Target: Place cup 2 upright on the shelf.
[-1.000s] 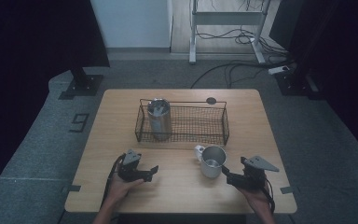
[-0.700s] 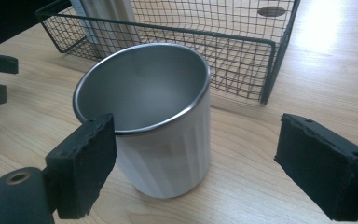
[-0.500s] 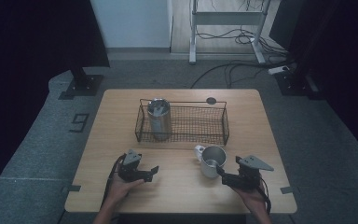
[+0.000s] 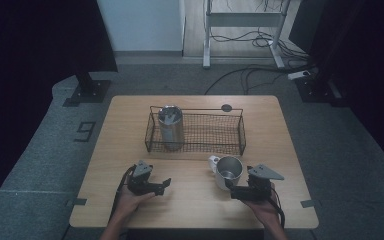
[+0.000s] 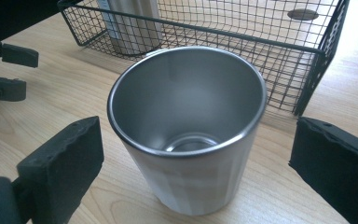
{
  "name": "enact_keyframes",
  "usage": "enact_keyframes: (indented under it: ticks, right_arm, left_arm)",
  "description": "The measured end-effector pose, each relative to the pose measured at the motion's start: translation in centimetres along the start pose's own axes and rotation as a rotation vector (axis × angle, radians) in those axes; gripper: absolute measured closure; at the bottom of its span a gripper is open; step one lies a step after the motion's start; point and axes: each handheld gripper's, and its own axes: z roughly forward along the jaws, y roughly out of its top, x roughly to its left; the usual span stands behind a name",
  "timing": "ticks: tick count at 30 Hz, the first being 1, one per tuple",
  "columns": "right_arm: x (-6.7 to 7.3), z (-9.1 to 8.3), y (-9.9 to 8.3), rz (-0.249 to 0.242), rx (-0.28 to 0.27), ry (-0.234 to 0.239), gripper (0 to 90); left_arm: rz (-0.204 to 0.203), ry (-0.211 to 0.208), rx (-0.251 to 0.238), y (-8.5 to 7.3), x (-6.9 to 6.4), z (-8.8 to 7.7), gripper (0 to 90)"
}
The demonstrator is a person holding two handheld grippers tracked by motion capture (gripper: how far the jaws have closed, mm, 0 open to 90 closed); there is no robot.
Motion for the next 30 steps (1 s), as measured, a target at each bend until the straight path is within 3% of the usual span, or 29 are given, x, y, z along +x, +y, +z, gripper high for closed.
enact_keyframes:
  ticks: [4,21,30]
  right_arm:
    - [0.3,0.5,0.5,-0.004,-0.009,0.005,1.7]
    - [0.7,4.3,0.9,-0.041,0.046,-0.023,0.4]
    - [0.6,4.7,0.8,-0.054,0.043,-0.014,4.0]
  left_arm:
    - [-0.003,0.0,-0.002,0.0,0.0,0.0,7.5]
    - [0.02,0.0,-0.028,0.0,-0.2,-0.4,8.4]
    - [0.015,0.008,-0.025,-0.1,0.0,-0.4,8.4]
